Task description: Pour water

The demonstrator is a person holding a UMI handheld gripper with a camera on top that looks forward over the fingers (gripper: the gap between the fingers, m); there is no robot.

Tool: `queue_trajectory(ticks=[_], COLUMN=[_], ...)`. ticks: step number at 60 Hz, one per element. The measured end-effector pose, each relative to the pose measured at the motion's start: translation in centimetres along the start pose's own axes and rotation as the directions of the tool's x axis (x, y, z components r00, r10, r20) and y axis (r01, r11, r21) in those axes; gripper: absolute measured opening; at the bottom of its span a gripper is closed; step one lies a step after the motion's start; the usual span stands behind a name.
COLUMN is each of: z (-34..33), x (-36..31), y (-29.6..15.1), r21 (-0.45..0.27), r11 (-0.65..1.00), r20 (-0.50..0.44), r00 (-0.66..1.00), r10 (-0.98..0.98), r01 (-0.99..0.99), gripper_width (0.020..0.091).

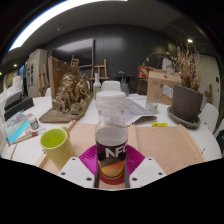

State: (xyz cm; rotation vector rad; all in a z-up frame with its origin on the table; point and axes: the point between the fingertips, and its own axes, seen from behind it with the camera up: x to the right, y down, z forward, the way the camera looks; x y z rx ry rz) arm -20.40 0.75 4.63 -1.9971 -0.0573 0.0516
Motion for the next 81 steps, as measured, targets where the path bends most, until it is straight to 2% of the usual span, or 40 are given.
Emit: queue_trajectory(ticks=[5, 8, 9, 13, 16, 26, 37, 48, 60, 81], z=[-0.1, -0.3, -0.5, -1.6, -2.9, -11.0, -22.9, -31.1, -34.8, -35.3], x=[0.1, 0.3, 0.3, 0.2, 0.5, -0.2, -5.8, -9.9, -12.9, -15.9], y=[0.1, 0.5, 0.7, 0.6, 0.2, -1.0, -2.1, -2.0, -2.4, -2.9], r21=[0.007, -0.019, -0.025, -0.044, -0.048, -0.110, -0.171, -0.195, -0.181, -0.186], r11=[1.000, 0.999, 0.999, 0.998, 0.998, 0.994, 0.985, 0.981, 0.984, 0.982], r20=[0.000, -0.001, -0.003, -0.010, -0.028, -0.124, -0.134, -0.172, -0.174, -0.146], r00=[1.000, 1.000, 1.000, 0.999, 0.998, 0.992, 0.991, 0.985, 0.984, 0.988], r10=[0.014, 0.027, 0.031, 0.041, 0.047, 0.013, 0.002, -0.015, -0.040, -0.055], r01=[-0.014, -0.027, -0.031, -0.042, -0.049, -0.026, -0.025, -0.019, 0.008, 0.027], gripper_width=[0.0412, 0.0476, 0.0515, 0.0760, 0.0868, 0.0856, 0.0857, 0.0855, 0.0858, 0.0857])
